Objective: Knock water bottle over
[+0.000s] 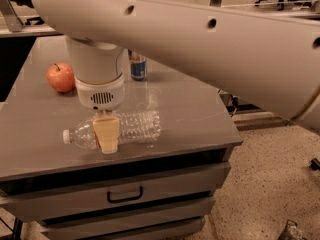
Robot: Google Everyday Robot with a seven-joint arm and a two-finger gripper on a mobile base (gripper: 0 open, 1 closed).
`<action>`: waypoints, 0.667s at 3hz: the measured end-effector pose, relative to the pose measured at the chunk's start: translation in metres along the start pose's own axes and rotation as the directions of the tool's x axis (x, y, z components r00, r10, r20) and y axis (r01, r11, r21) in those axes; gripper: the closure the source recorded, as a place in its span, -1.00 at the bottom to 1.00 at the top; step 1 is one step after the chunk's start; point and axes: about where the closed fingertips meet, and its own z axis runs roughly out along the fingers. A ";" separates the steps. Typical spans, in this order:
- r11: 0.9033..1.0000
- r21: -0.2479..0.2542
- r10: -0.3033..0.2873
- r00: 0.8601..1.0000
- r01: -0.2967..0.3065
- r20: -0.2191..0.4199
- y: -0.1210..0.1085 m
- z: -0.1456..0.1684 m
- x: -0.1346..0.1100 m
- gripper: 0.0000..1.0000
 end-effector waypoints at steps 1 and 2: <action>0.999 0.029 -0.012 1.000 0.012 0.016 -0.011 0.012 -0.002 -1.00; 0.999 0.029 -0.012 1.000 0.012 0.016 -0.011 0.012 -0.002 -1.00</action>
Offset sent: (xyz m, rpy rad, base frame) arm 0.0081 0.0038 -0.0103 0.0176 -0.0199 0.0082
